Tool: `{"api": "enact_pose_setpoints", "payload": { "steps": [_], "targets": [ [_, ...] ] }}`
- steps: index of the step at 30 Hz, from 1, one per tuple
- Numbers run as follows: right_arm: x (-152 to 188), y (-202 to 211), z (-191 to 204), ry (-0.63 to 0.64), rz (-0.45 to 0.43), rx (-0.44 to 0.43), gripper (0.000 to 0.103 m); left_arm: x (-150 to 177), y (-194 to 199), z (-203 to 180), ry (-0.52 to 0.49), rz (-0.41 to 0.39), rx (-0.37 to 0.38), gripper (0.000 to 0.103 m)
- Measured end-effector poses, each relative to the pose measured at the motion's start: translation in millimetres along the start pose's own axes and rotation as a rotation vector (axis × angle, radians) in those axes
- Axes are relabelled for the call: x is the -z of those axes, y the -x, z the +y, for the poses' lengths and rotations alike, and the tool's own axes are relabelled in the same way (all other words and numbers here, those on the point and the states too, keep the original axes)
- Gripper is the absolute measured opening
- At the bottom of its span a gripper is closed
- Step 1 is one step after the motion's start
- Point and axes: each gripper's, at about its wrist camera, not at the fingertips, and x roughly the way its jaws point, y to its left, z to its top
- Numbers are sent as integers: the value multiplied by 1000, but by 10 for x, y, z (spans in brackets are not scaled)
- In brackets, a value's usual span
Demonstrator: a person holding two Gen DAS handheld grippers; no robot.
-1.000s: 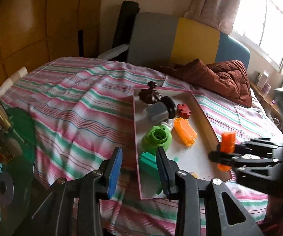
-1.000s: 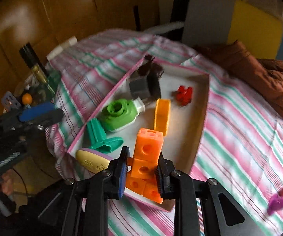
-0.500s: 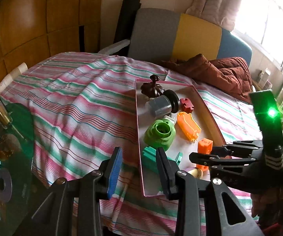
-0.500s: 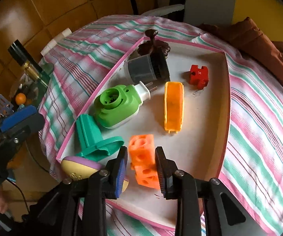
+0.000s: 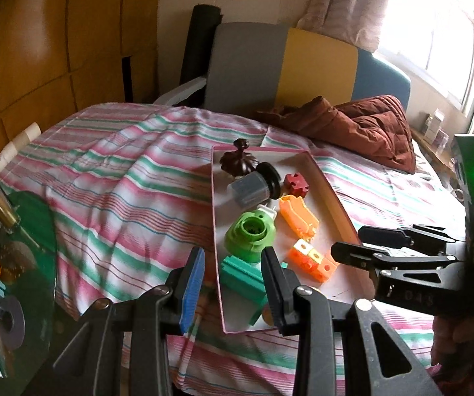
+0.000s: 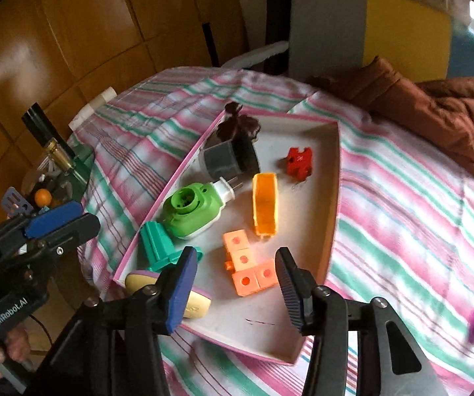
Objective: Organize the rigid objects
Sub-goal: 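Carry the orange cube blocks into the tray and open the right gripper, then move both grippers from the tray back over the remaining toys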
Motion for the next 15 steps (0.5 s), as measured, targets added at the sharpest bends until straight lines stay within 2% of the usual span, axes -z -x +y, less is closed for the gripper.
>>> {"api": "enact_pose_setpoints", "payload": {
  "steps": [8,15],
  "targets": [
    [95,290,-96,6,-75,88,52,-22,63,-149,-42,-15,14,35],
    [162,553,-330,-20,-134,169,55,-32,91,-341,-94,-14,32,35]
  ]
}}
